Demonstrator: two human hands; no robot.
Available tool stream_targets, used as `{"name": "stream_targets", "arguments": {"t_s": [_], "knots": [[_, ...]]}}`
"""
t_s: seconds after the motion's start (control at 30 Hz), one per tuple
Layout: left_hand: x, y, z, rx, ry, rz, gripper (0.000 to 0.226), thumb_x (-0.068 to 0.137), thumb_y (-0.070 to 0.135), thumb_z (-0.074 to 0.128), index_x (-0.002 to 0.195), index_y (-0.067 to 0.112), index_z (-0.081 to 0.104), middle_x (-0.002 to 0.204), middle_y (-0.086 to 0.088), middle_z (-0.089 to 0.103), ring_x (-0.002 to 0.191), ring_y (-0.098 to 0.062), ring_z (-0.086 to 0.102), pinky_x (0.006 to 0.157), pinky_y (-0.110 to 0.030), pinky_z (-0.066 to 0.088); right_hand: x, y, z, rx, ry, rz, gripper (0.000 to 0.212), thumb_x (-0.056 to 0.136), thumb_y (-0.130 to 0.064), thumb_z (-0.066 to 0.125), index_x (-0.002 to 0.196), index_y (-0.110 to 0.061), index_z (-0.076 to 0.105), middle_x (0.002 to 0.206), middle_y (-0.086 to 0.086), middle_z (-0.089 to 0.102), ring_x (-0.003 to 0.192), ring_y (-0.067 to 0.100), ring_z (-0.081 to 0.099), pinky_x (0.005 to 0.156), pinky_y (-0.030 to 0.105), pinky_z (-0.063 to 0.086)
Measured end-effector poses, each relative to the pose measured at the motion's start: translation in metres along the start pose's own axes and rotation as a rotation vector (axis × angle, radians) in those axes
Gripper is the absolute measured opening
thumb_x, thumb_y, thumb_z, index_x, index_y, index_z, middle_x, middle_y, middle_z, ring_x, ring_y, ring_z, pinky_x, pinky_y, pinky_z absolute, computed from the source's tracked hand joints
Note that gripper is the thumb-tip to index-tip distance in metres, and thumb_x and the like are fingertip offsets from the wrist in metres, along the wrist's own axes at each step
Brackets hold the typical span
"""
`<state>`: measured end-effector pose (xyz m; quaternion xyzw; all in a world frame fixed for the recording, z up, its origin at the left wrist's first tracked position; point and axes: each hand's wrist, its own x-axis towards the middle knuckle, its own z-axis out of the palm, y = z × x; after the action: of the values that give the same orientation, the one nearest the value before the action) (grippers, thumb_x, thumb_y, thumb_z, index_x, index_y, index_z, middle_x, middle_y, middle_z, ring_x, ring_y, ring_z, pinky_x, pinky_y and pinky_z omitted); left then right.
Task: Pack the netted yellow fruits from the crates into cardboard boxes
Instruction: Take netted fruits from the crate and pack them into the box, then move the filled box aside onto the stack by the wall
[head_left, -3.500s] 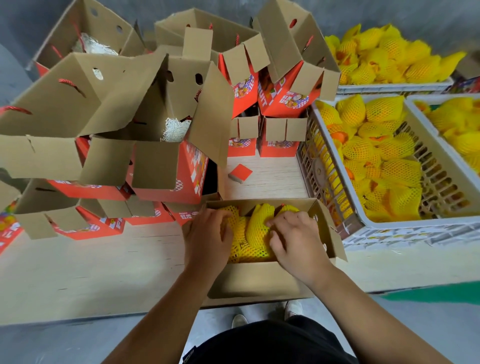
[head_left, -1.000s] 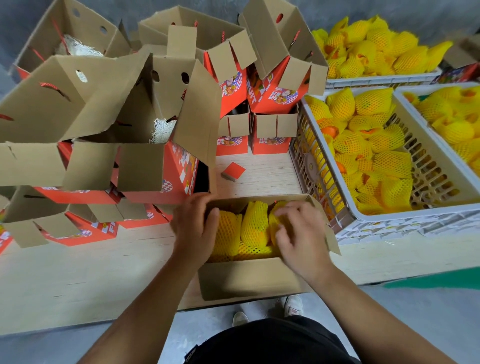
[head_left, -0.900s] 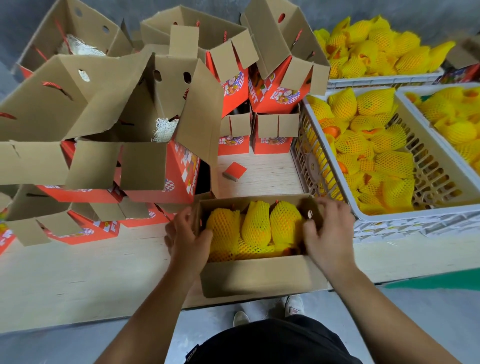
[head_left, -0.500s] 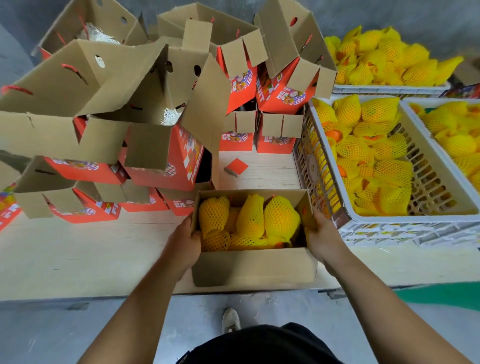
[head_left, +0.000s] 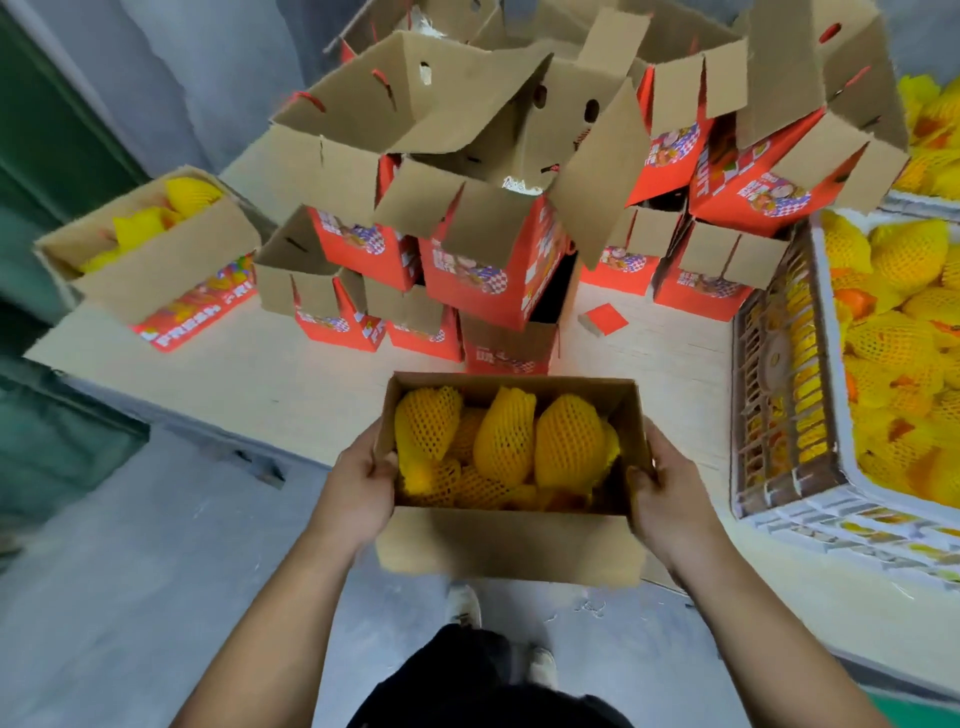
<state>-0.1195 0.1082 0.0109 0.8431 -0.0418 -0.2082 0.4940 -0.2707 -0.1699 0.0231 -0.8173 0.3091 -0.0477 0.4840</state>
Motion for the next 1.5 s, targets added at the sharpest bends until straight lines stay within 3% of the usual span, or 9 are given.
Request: {"name": "stream_targets", "arguments": {"t_s": [0.53,0.67,0.8,0.87,0.93,1.07,1.2,1.3,1.5], "knots": [[0.107,-0.075,-0.254,0.144,0.082,-0.069,0.046,0.109,0.017,0.04,0.153,0.031,0.047,0.149,0.001,0.056,0.136,-0.027,0.052,0.117,-0.05,0.04,0.053,-0.161,0.235,-0.037,-0.113,0.005,0.073,0.098,-0.001,0.042,0.154,-0.048,0.036,0.134,0.003,0.066,0.114,0.03,0.063,0.098,0.048,0.053],[0.143,-0.099,-0.323,0.131,0.128,-0.092,0.048,0.106,0.009,0.043,0.149,0.028,0.053,0.144,0.0,0.061,0.133,-0.027,0.054,0.116,-0.052,0.041,0.062,-0.208,0.299,-0.072,-0.152,-0.011,0.074,0.098,0.0,0.041,0.155,-0.045,0.034,0.139,0.003,0.063,0.119,0.031,0.06,0.104,0.05,0.05],[0.162,-0.132,-0.371,-0.077,0.302,-0.237,0.057,0.1,-0.004,0.045,0.111,0.043,0.074,0.104,0.006,0.078,0.101,-0.021,0.07,0.086,-0.042,0.058,0.074,-0.253,0.361,-0.216,-0.221,-0.073,0.072,0.101,-0.012,0.045,0.161,-0.041,0.018,0.145,0.003,0.057,0.126,0.031,0.057,0.11,0.046,0.045],[0.168,-0.147,-0.385,-0.14,0.41,-0.32,0.059,0.097,-0.004,0.043,0.091,0.047,0.074,0.076,0.01,0.075,0.075,-0.018,0.067,0.06,-0.03,0.052,0.086,-0.269,0.391,-0.301,-0.269,-0.097,0.069,0.101,-0.017,0.046,0.161,-0.037,0.019,0.117,0.009,0.065,0.101,0.028,0.064,0.095,0.042,0.054],[0.171,-0.158,-0.393,-0.171,0.508,-0.38,0.049,0.099,0.001,0.043,0.096,0.04,0.073,0.08,0.006,0.073,0.078,-0.023,0.066,0.062,-0.033,0.051,0.106,-0.287,0.414,-0.307,-0.323,-0.085,0.067,0.101,-0.016,0.045,0.16,-0.037,0.022,0.108,0.009,0.067,0.089,0.023,0.063,0.086,0.037,0.055],[0.17,-0.163,-0.398,-0.242,0.634,-0.447,0.036,0.1,0.005,0.044,0.123,0.024,0.063,0.107,-0.009,0.069,0.09,-0.026,0.063,0.07,-0.037,0.05,0.153,-0.328,0.44,-0.279,-0.331,-0.207,0.078,0.096,-0.011,0.042,0.155,-0.056,0.019,0.135,0.002,0.063,0.108,0.024,0.065,0.099,0.034,0.05],[0.174,-0.155,-0.386,-0.317,0.557,-0.585,0.041,0.084,0.028,0.057,0.123,0.02,0.052,0.099,-0.021,0.069,0.084,-0.036,0.068,0.067,-0.054,0.059,0.211,-0.364,0.471,-0.448,-0.333,-0.295,0.083,0.092,-0.004,0.038,0.15,-0.061,0.025,0.12,0.009,0.068,0.107,0.035,0.067,0.091,0.041,0.053],[0.188,-0.139,-0.384,-0.498,0.52,-0.71,0.048,0.091,0.015,0.064,0.128,0.032,0.039,0.096,-0.016,0.065,0.079,-0.033,0.067,0.066,-0.053,0.062,0.254,-0.389,0.496,-0.515,-0.278,-0.323,0.061,0.093,0.003,0.04,0.137,-0.037,0.058,0.134,0.005,0.061,0.115,0.03,0.062,0.094,0.034,0.044],[0.23,-0.14,-0.411,-0.953,0.241,-0.721,0.057,0.095,-0.002,0.049,0.147,0.021,0.048,0.131,-0.026,0.062,0.082,-0.041,0.067,0.06,-0.05,0.058,0.253,-0.411,0.518,-0.352,-0.114,-0.513,0.046,0.087,-0.011,0.057,0.132,-0.02,0.062,0.14,0.006,0.054,0.133,0.03,0.045,0.115,0.041,0.031]]}}
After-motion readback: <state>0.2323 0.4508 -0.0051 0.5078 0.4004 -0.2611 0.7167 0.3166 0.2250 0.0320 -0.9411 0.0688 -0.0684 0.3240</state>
